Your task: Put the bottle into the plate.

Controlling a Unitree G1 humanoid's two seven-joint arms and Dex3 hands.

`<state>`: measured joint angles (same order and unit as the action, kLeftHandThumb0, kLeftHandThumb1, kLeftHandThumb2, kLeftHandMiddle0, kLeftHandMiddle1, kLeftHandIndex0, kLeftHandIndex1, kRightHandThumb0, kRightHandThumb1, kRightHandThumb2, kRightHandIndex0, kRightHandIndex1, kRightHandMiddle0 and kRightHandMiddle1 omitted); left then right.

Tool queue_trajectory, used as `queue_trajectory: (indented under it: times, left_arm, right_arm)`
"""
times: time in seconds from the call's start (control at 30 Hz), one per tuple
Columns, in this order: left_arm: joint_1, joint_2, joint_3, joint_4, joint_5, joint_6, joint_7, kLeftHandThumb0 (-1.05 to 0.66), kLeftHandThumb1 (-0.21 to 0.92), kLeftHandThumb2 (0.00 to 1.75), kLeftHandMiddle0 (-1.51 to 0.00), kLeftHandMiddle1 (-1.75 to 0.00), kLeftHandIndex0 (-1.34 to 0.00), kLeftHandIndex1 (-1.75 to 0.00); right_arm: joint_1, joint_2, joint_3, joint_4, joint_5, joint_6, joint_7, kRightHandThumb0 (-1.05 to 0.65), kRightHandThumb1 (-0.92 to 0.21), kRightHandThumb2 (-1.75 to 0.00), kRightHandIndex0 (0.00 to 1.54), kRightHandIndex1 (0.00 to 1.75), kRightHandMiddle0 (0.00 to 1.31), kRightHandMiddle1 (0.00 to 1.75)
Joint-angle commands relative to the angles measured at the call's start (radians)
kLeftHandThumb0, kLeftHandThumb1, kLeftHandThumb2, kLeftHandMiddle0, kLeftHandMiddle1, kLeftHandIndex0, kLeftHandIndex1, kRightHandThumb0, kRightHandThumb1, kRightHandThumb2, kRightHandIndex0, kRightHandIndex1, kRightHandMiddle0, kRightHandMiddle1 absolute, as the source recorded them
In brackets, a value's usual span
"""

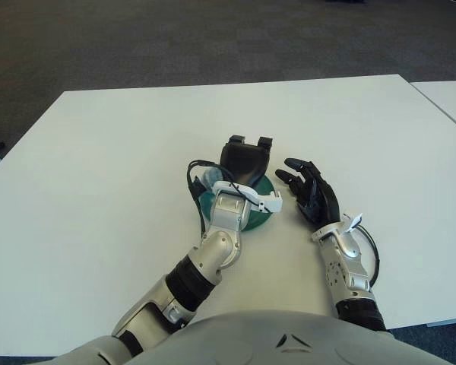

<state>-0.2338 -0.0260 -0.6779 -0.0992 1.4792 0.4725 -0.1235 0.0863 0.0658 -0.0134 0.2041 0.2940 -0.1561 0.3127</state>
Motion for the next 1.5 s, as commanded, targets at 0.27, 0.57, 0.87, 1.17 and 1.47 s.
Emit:
queue_trajectory:
  times: [0.27,0.57,0.87,1.17,1.47]
  left_arm:
    - [-0.002,-0.032,0.004,0.006,-0.009,0.019,0.020,-0.43,0.45,1.15,-1.10,-1.75,-0.51,-1.75]
    - [-0.006,-0.057,0.002,0.042,-0.036,0.012,0.115,-0.43,0.44,1.15,-1.08,-1.75,-0.51,-1.75]
    - [-0.016,-0.056,-0.010,0.103,-0.034,0.031,0.188,-0.37,0.82,0.59,-0.71,-1.75,-0.32,-1.68]
    - [-0.018,-0.053,-0.022,0.112,-0.029,0.055,0.131,-1.01,0.92,0.74,-0.22,-0.26,-0.01,-0.41]
    - [0.001,-0.025,-0.034,-0.003,0.015,0.047,0.118,-1.05,0.92,0.74,-0.02,-0.01,0.00,-0.02]
  right_arm:
    - [0.062,-0.003,-0.002,0.061,-0.014,0.069,-0.021,-0.60,-0.92,-0.80,0.40,0.78,0.19,1.03]
    - [0.062,-0.004,-0.002,0.061,-0.014,0.069,-0.021,-0.60,-0.92,-0.80,0.40,0.78,0.19,1.03]
    - [0.066,0.007,0.009,0.042,-0.005,0.037,0.003,-0.64,-0.92,-0.86,0.27,0.78,0.08,1.06]
    - [0.065,0.011,0.012,0.047,-0.006,0.027,0.006,-0.68,-0.92,-0.91,0.18,0.79,0.00,1.08]
    - [0.063,0.014,0.014,0.051,-0.009,0.024,0.003,-0.68,-0.92,-0.91,0.17,0.80,0.00,1.08]
